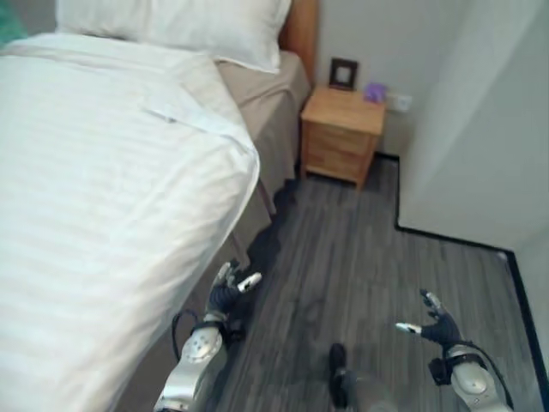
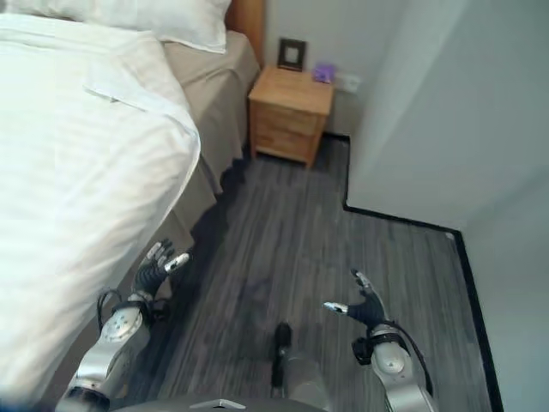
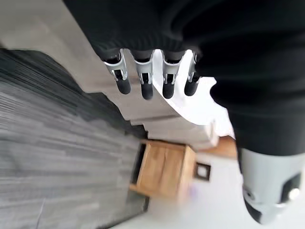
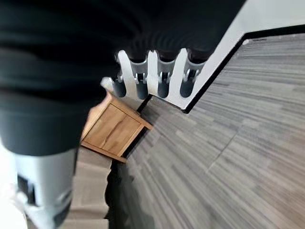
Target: Making the bed.
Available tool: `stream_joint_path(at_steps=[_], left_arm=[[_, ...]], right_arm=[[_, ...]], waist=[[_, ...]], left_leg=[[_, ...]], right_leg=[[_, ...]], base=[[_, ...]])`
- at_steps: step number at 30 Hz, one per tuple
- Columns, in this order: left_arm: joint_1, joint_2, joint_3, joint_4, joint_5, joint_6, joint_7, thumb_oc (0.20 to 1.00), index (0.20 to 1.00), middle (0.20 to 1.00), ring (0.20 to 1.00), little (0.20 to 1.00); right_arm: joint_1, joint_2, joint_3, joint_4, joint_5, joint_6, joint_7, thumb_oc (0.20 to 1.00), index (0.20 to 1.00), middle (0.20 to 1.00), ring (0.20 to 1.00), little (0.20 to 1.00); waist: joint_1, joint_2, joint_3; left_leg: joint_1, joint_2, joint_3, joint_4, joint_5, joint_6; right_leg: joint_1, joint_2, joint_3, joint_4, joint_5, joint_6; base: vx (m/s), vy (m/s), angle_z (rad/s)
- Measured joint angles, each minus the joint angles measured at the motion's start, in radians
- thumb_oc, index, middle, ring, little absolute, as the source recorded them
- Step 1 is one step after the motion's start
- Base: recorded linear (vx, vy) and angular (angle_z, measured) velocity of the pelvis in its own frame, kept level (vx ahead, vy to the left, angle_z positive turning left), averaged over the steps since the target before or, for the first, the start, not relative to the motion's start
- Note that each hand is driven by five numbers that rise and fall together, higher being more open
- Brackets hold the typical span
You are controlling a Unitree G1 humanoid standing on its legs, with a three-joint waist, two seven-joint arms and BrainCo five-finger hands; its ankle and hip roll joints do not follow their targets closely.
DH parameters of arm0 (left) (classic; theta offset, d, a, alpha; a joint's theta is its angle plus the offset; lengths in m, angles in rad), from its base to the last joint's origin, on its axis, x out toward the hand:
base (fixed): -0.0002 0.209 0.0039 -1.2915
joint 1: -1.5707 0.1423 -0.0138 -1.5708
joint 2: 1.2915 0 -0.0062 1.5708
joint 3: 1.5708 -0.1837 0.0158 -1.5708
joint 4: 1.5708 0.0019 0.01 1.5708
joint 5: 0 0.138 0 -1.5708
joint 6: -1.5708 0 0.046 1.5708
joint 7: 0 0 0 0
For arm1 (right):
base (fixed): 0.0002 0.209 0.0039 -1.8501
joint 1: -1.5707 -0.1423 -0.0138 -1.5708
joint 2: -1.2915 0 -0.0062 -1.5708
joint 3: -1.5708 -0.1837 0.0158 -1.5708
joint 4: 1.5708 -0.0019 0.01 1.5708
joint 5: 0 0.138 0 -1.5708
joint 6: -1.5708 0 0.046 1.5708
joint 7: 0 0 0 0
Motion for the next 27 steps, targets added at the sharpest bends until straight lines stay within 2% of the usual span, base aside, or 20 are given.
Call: stream_joint_path(at_steps=[3,4,5,6,7,8,9,10,11,13,14,17,19,21,22,23,24,25,26,27], left_arm=[[-0.033,-0.03,-0.014,0.005,0.006,-0.004,-0.006,1.0,1.0,1.0,1.0,1.0],[-0.049,-0.04,-0.008,0.001,0.007,-0.019,-0.005,1.0,1.0,1.0,1.0,1.0],[-0.06,-0.048,-0.007,0.001,0.007,-0.019,-0.004,1.0,1.0,1.0,1.0,1.0],[-0.051,-0.067,-0.016,-0.006,0.003,-0.024,-0.003,1.0,1.0,1.0,1.0,1.0],[-0.045,-0.062,-0.019,-0.029,0.001,-0.028,-0.003,1.0,1.0,1.0,1.0,1.0],[-0.037,-0.07,-0.023,-0.088,-0.006,-0.036,-0.003,1.0,1.0,1.0,1.0,1.0],[-0.037,-0.07,-0.023,-0.088,-0.006,-0.036,-0.003,1.0,1.0,1.0,1.0,1.0],[0.005,-0.052,-0.034,-0.086,-0.013,-0.038,-0.006,1.0,1.0,1.0,1.0,1.0],[0.023,-0.048,-0.033,-0.058,-0.013,-0.031,-0.005,1.0,1.0,1.0,1.0,1.0],[0.037,-0.049,-0.021,-0.051,-0.013,-0.031,-0.005,1.0,1.0,1.0,1.0,1.0],[0.04,-0.049,-0.015,-0.048,-0.013,-0.032,-0.004,1.0,1.0,1.0,1.0,1.0],[0.034,-0.066,0.002,-0.023,-0.011,-0.033,-0.004,1.0,1.0,1.0,1.0,1.0],[0.025,-0.102,0.008,0.027,-0.011,-0.032,-0.001,1.0,1.0,1.0,1.0,1.0],[0.04,-0.124,0.002,0.031,-0.012,-0.029,0.0,1.0,1.0,1.0,1.0,1.0],[0.046,-0.134,-0.006,0.03,-0.012,-0.029,0.0,1.0,1.0,1.0,1.0,1.0],[0.067,-0.145,-0.018,0.015,-0.012,-0.028,-0.003,1.0,1.0,1.0,1.0,1.0],[0.085,-0.158,-0.02,0.0,-0.012,-0.029,-0.003,1.0,1.0,1.0,1.0,1.0],[0.113,-0.175,-0.014,-0.025,-0.012,-0.034,-0.003,1.0,1.0,1.0,1.0,1.0],[0.111,-0.167,0.006,-0.022,-0.012,-0.026,-0.001,1.0,1.0,1.0,1.0,1.0],[0.1,-0.166,0.028,-0.025,-0.011,-0.024,-0.002,1.0,1.0,1.0,1.0,1.0]], right_arm=[[-0.033,-0.012,0.008,0.018,0.0,0.001,0.005,1.0,1.0,1.0,1.0,1.0],[-0.033,-0.012,0.008,0.027,0.0,-0.004,0.003,1.0,1.0,1.0,1.0,1.0],[-0.024,-0.01,0.009,0.052,0.0,0.001,0.004,1.0,1.0,1.0,1.0,1.0],[-0.014,-0.007,0.016,0.092,0.001,-0.006,0.003,1.0,1.0,1.0,1.0,1.0],[-0.001,-0.003,0.013,0.101,0.001,-0.004,0.006,1.0,1.0,1.0,1.0,1.0],[0.011,-0.03,0.013,0.1,0.001,0.005,0.006,1.0,1.0,1.0,1.0,1.0],[0.011,-0.03,0.013,0.1,0.001,0.005,0.006,1.0,1.0,1.0,1.0,1.0],[-0.009,-0.03,0.018,0.097,0.001,0.012,0.002,1.0,1.0,1.0,1.0,1.0],[-0.011,-0.033,0.034,0.065,0.001,0.01,0.004,1.0,1.0,1.0,1.0,1.0],[-0.013,-0.032,0.051,0.031,0.001,0.011,0.004,1.0,1.0,1.0,1.0,1.0],[-0.02,-0.037,0.063,0.016,0.001,0.005,0.004,1.0,1.0,1.0,1.0,1.0],[-0.026,-0.059,0.094,0.017,-0.001,0.006,0.006,1.0,1.0,1.0,1.0,1.0],[-0.032,-0.061,0.104,0.028,-0.002,0.006,0.007,1.0,1.0,1.0,1.0,1.0],[-0.018,-0.059,0.1,0.029,-0.002,0.007,0.006,1.0,1.0,1.0,1.0,1.0],[0.0,-0.06,0.094,0.029,-0.002,0.007,0.006,1.0,1.0,1.0,1.0,1.0],[0.028,-0.064,0.093,0.029,-0.003,0.014,0.006,1.0,1.0,1.0,1.0,1.0],[0.045,-0.081,0.094,0.02,-0.003,0.013,0.008,1.0,1.0,1.0,1.0,1.0],[0.055,-0.093,0.094,0.009,-0.005,0.012,0.011,1.0,1.0,1.0,1.0,1.0],[0.046,-0.07,0.093,-0.004,-0.011,0.017,0.014,1.0,1.0,1.0,1.0,1.0],[0.038,-0.07,0.093,-0.037,-0.012,0.011,0.015,1.0,1.0,1.0,1.0,1.0]], waist=[[-0.06,0.017,0.028],[-0.066,0.025,0.039],[-0.071,0.037,0.05],[-0.06,0.051,0.061],[-0.051,0.025,0.064],[-0.028,0.001,0.099],[-0.028,0.001,0.099],[0.024,-0.022,0.129],[0.02,-0.029,0.134],[0.02,-0.028,0.133],[0.023,0.003,0.115],[0.027,0.048,0.086],[0.038,0.044,0.084],[0.032,0.017,0.092],[0.025,0.012,0.091],[0.006,0.029,0.077],[-0.012,0.082,0.057],[-0.002,0.14,0.041],[-0.009,0.089,0.029],[-0.014,0.049,0.029]], left_leg=[[0.042,0.025,-0.059,0.027,0.048,-0.012],[0.057,0.036,-0.058,0.079,0.073,-0.023],[0.034,0.051,-0.059,0.179,0.086,-0.041],[-0.123,0.071,-0.12,0.474,0.131,-0.061],[-0.241,0.068,-0.152,0.688,0.212,-0.062],[-0.502,0.085,-0.17,1.006,0.504,-0.019],[-0.502,0.085,-0.17,1.006,0.504,-0.019],[-0.643,0.089,-0.066,1.014,0.397,-0.011],[-0.649,0.075,0.003,0.828,0.363,-0.002],[-0.61,0.022,0.043,0.53,0.343,-0.006],[-0.581,-0.022,0.051,0.283,0.345,-0.004],[-0.508,-0.092,0.035,-0.062,0.354,0.009],[-0.542,-0.127,0.055,-0.076,0.369,0.029],[-0.533,-0.15,0.149,-0.039,0.383,0.054],[-0.523,-0.161,0.196,-0.008,0.378,0.096],[-0.476,-0.164,0.29,0.048,0.321,0.198],[-0.434,-0.132,0.304,0.03,0.297,0.265],[-0.377,-0.093,0.281,-0.036,0.329,0.316],[-0.378,-0.127,0.301,-0.016,0.292,0.319],[-0.392,-0.15,0.322,0.028,0.268,0.316]], right_leg=[[0.043,0.009,-0.007,0.082,-0.104,-0.02],[0.078,0.028,-0.008,0.061,-0.136,0.005],[0.123,0.035,-0.027,0.03,-0.158,-0.004],[0.153,0.027,-0.095,0.07,-0.196,-0.029],[0.16,0.013,-0.116,0.123,-0.235,-0.054],[0.187,0.006,-0.116,0.099,-0.287,-0.17],[0.187,0.006,-0.116,0.099,-0.287,-0.17],[0.243,0.001,-0.069,0.045,-0.251,-0.118],[0.326,0.006,-0.06,-0.055,-0.226,-0.07],[0.402,0.026,-0.045,-0.141,-0.216,-0.043],[0.455,0.061,-0.042,-0.201,-0.213,-0.024],[0.529,0.118,-0.043,-0.274,-0.191,-0.02],[0.579,0.116,-0.06,-0.301,-0.196,-0.012],[0.625,0.097,-0.074,-0.301,-0.214,0.018],[0.646,0.094,-0.074,-0.286,-0.22,0.028],[0.668,0.126,-0.075,-0.231,-0.227,0.04],[0.652,0.168,-0.068,-0.146,-0.243,0.068],[0.637,0.183,-0.061,-0.053,-0.338,0.056],[0.619,0.097,-0.032,-0.043,-0.404,0.049],[0.629,0.034,-0.007,-0.11,-0.431,0.079]], base=[[0.36,-0.281,0.01],[0.46,-0.566,-0.33],[0.38,-0.603,-0.42],[0.41,-0.751,-0.1],[0.31,-0.517,0.09],[0.36,-0.402,0.16],[0.3,-0.155,-0.48],[0.48,-0.076,-0.68],[0.38,-0.031,-0.78],[0.45,0.063,-0.35],[0.46,0.084,-0.27],[0.33,0.017,-0.24],[0.38,-0.002,-0.24],[0.46,0.001,0.05],[0.46,-0.021,0.47],[0.4,-0.027,0.5],[0.39,-0.026,0.14],[0.27,-0.016,-0.22],[0.41,0.073,-0.25],[0.55,0.164,0.21]])
